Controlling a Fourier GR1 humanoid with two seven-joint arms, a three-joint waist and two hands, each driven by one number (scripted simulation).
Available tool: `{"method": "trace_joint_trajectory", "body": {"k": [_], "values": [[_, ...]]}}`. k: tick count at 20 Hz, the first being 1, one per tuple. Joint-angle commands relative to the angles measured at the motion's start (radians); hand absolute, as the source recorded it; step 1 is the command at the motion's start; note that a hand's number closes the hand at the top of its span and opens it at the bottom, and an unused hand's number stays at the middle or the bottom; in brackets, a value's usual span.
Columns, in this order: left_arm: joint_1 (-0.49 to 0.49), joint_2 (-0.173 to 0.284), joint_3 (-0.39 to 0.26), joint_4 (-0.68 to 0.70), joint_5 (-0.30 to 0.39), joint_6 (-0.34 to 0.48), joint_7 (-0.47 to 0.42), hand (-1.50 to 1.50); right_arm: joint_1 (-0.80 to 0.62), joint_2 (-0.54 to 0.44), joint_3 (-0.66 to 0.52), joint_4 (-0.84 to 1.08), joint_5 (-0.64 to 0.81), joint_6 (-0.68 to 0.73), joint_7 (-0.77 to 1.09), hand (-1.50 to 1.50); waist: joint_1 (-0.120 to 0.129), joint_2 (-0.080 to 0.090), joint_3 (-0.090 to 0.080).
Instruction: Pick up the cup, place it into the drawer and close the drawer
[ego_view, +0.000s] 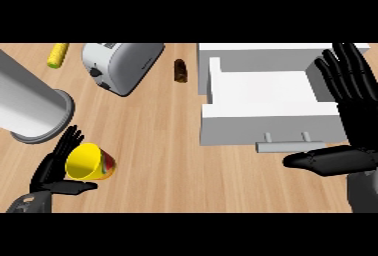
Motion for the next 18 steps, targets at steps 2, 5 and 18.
{"method": "trace_joint_trajectory", "body": {"k": [2,5,18], "values": [[-0.031,0.002,-0.007,0.082,-0.019,-0.085,-0.157,-1.5,-0.003,0.015,0.014,-0.023,0.005,-0.013,0.014,-1.5,-0.003,0.002,-0.001],[-0.028,-0.016,-0.01,0.097,-0.023,-0.065,-0.18,-1.5,-0.003,0.008,0.024,0.032,0.021,0.01,-0.024,-1.5,0.004,0.002,0.0],[-0.083,-0.043,-0.036,0.135,-0.041,-0.128,-0.203,-1.5,-0.028,-0.002,-0.004,0.055,0.023,-0.003,-0.018,-1.5,-0.008,0.008,-0.002]]}}
